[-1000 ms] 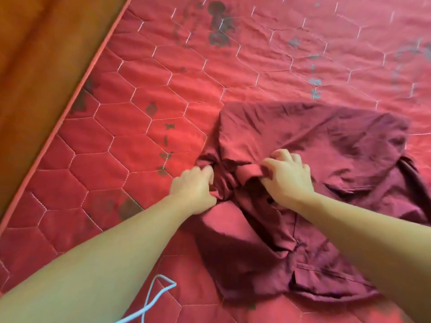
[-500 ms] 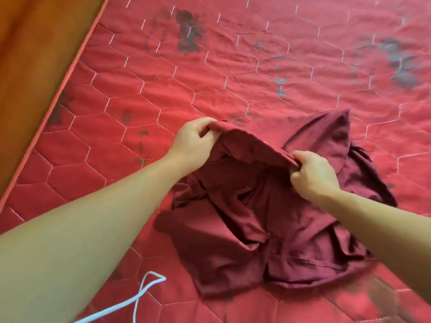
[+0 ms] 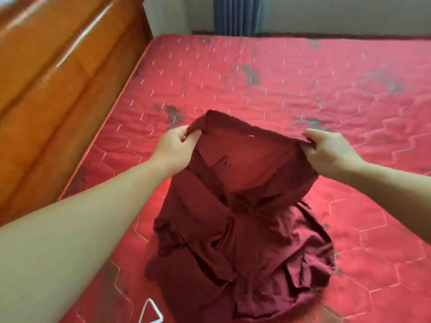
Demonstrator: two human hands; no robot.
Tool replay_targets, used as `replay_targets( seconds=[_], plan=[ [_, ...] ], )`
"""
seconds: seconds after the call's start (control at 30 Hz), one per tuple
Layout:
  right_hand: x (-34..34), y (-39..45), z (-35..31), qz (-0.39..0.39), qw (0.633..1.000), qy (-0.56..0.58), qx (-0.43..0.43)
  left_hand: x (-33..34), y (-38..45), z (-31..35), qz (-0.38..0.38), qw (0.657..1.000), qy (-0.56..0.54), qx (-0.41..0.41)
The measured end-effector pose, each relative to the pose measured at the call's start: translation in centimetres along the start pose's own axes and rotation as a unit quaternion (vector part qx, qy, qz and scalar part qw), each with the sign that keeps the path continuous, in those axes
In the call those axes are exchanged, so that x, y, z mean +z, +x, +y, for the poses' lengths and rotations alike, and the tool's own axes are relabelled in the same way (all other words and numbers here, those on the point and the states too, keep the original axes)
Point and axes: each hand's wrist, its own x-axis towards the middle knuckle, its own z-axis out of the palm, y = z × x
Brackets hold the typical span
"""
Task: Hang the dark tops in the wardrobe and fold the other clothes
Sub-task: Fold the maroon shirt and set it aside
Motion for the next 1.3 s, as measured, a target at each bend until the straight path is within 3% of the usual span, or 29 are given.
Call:
replay_targets(
  seconds=[0.13, 0.3, 0.47, 0.53, 0.6, 0.67, 0.73, 0.87, 1.07, 1.17, 1.3],
  plan=[
    [-12.5, 2.7, -3.6, -0.036, 0.998, -0.043, 0.030, -6.9, 2.5, 11.2, 0.012, 0.998, 0.026, 0.051],
    [-26.7, 4.1, -9.5, -0.016, 0.963, 0.245, 0.110, -14.0, 4.2, 25.1, 0.082, 0.988, 0.027, 0.127],
    [-38.2, 3.7, -13.7, 0.032, 0.920, 0.389, 0.037, -19.2, 4.2, 36.3, 0.146, 0.976, -0.058, 0.153],
    [-41.8, 3.1, -14.5, 0.047, 0.931, 0.363, -0.004, -20.9, 3.7, 39.6, 0.172, 0.966, -0.099, 0.169],
    [-44.3, 2.2, -14.3, 0.064, 0.963, 0.256, -0.052, -22.3, 2.8, 41.9, 0.185, 0.961, -0.084, 0.187],
    [-45.9, 1.2, -13.5, 0.140, 0.981, 0.099, -0.093, -23.3, 2.2, 43.0, 0.152, 0.965, -0.071, 0.201],
    [-46.5, 0.1, -12.5, 0.178, 0.979, 0.022, -0.100, -23.8, 1.2, 43.4, 0.086, 0.974, -0.057, 0.202],
    [-46.3, -1.1, -10.7, 0.142, 0.987, 0.031, -0.064, -23.2, -0.7, 43.1, 0.016, 0.980, 0.021, 0.199],
    [-44.3, -3.0, -9.3, 0.083, 0.983, 0.144, -0.078, -20.4, -2.3, 42.2, 0.030, 0.983, -0.026, 0.180],
    [-44.1, -3.7, -9.2, 0.150, 0.978, 0.077, -0.120, -19.5, -2.5, 41.9, 0.055, 0.982, 0.018, 0.177],
    [-44.0, -5.3, -9.2, 0.188, 0.959, -0.068, -0.199, -19.0, -3.6, 42.2, 0.103, 0.952, 0.182, 0.222]
  ],
)
